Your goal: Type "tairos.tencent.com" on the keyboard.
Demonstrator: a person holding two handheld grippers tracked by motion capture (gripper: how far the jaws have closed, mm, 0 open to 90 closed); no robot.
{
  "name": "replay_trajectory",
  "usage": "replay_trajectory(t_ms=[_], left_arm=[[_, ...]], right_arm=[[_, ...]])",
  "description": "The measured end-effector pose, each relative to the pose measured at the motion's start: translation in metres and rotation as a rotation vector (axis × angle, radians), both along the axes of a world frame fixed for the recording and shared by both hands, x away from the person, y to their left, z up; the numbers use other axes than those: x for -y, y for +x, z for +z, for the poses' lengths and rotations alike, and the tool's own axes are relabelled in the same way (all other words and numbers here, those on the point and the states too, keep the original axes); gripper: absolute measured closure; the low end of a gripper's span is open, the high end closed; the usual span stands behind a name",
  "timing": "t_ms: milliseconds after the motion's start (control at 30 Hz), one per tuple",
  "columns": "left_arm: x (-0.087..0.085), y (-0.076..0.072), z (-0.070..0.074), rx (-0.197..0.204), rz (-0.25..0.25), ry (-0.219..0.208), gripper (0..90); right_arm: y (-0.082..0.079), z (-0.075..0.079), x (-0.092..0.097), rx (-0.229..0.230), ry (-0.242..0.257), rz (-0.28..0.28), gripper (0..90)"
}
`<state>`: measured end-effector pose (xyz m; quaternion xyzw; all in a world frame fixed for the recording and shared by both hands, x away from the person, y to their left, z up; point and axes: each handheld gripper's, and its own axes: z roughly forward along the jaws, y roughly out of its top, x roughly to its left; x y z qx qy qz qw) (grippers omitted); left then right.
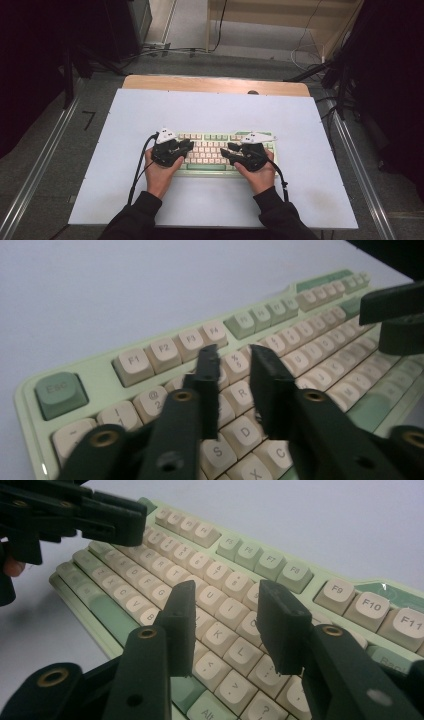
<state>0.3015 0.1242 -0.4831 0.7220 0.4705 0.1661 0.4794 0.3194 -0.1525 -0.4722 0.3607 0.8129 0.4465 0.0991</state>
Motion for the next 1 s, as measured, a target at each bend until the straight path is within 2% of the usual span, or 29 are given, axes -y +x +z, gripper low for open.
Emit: replay_trajectory(t_ms=[67,233,433,1000], left_arm=[[-0.001,-0.001,0.002,0.014,0.003,-0.014,62.5],[-0.003,-0.003,0.006,0.030,0.020,-0.018,53.2],[-0.003,-0.003,0.006,0.026,0.032,-0.009,48.4],[-0.003,-0.003,0.005,0.020,0.040,0.001,46.5]], right_arm=[[0.000,0.000,0.000,0.002,-0.007,0.004,62.9],[-0.002,0.000,-0.001,0.005,-0.016,0.024,86.9],[-0.005,-0.002,-0.007,0.003,-0.048,0.058,87.7],[-0.008,-0.008,-0.020,-0.012,-0.065,0.100,87.7]])
